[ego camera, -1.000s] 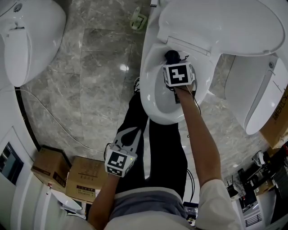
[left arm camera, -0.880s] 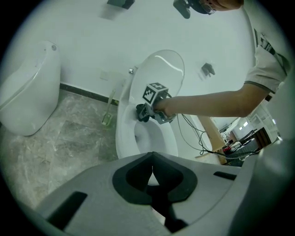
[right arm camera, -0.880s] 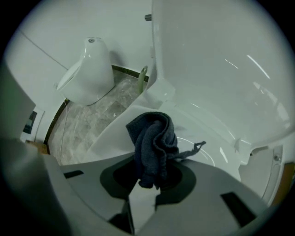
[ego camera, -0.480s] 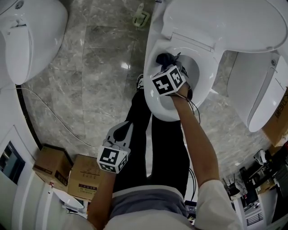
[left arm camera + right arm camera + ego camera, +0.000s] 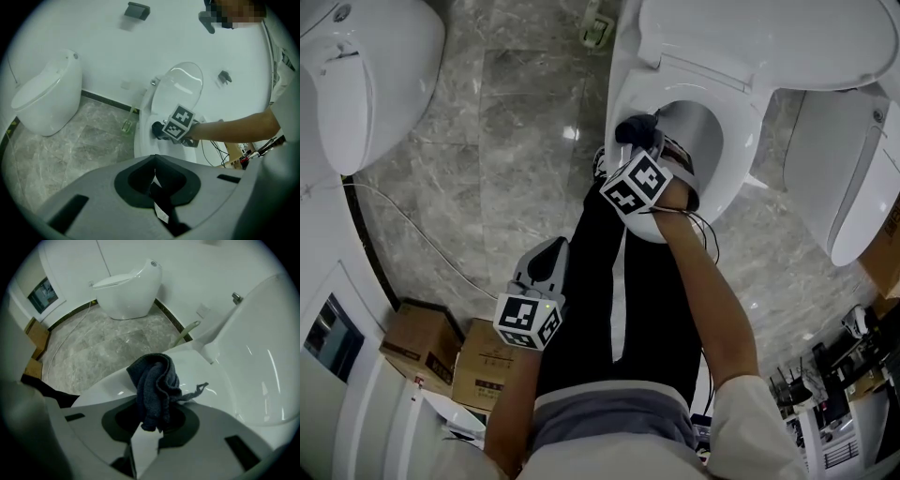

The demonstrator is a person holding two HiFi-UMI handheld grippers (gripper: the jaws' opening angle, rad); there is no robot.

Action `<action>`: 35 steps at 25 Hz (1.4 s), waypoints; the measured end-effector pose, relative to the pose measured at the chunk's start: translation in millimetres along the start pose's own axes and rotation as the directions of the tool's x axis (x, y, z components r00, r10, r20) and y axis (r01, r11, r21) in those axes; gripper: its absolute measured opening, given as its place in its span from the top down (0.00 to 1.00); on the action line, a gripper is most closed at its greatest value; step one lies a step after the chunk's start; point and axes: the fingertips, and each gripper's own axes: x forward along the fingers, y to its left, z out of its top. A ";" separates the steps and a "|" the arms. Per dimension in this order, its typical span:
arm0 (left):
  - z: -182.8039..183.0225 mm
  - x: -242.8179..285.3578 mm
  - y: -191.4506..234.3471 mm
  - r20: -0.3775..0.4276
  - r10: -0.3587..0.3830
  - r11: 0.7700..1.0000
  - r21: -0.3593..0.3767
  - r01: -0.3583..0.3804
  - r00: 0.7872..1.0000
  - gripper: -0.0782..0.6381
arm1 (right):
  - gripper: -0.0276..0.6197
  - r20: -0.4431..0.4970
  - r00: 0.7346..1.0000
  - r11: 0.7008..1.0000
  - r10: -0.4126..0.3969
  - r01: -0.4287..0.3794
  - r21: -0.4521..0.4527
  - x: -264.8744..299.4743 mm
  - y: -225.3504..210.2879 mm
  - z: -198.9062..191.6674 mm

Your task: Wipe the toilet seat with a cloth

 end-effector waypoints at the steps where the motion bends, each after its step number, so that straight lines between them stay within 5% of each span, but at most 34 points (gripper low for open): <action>1: -0.1 -1.0 0.5 -0.001 0.000 1.000 0.002 0.000 1.000 0.88 | 0.84 -0.002 1.000 1.000 0.001 -0.001 -0.020 -0.9 5.0 -1.0; 13: 5.5 -1.5 0.8 -0.003 0.020 1.000 0.000 -0.020 1.000 0.88 | 0.84 0.028 0.999 0.990 0.024 -0.020 -0.136 -13.4 58.1 -18.2; 27: 17.9 21.0 -22.4 -0.047 -0.005 0.999 0.053 0.008 0.999 0.88 | 0.84 0.052 0.991 0.988 0.123 -0.117 -0.100 -35.8 120.7 -59.0; 35: 31.8 36.3 -33.4 -0.078 0.001 0.990 0.143 0.010 0.997 0.88 | 0.84 0.084 0.977 0.981 0.194 -0.192 -0.038 -49.5 153.1 -91.1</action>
